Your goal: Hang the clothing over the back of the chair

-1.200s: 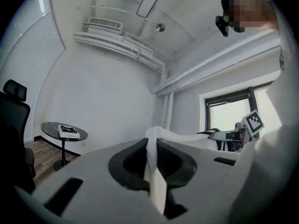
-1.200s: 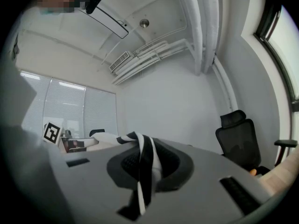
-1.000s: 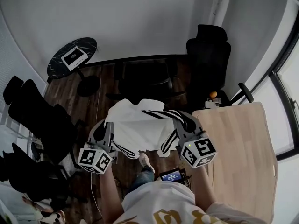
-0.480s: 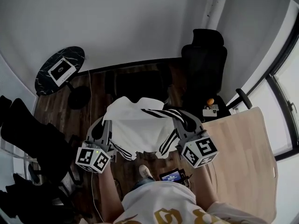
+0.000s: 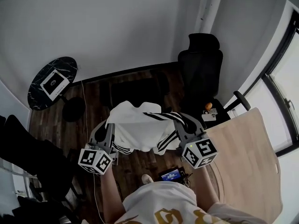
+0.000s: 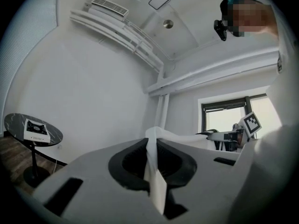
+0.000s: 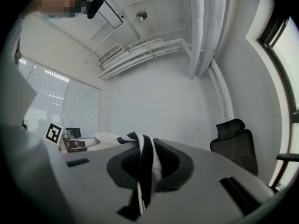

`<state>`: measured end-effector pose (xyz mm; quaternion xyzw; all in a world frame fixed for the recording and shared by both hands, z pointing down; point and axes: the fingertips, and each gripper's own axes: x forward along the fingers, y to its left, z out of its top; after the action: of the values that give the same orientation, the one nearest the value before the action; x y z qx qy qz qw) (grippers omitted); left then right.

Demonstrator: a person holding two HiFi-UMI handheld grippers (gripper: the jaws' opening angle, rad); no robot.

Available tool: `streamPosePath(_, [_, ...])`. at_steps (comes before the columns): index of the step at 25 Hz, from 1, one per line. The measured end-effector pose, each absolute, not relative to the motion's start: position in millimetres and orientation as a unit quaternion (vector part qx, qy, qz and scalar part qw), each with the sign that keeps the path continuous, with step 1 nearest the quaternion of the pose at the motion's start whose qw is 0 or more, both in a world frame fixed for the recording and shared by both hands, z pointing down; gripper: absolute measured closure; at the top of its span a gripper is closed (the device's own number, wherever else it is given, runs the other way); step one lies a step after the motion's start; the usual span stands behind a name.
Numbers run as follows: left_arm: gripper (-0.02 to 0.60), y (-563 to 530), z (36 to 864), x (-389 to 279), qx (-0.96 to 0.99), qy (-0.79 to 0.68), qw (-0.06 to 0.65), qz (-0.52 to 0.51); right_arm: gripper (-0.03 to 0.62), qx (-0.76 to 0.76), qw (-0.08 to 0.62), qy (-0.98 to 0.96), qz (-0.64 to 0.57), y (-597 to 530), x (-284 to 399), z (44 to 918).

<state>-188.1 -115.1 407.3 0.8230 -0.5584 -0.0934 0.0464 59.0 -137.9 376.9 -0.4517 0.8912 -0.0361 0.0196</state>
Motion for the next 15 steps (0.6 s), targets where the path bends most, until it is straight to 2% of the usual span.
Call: streamPosePath(15, [0.543, -133.3, 403.1, -192.3, 0.837, -0.537, 0.046, -0.093, 0.576, -0.454, 0.021, 0.890, -0.032, -155.2, 57.0, 376.2])
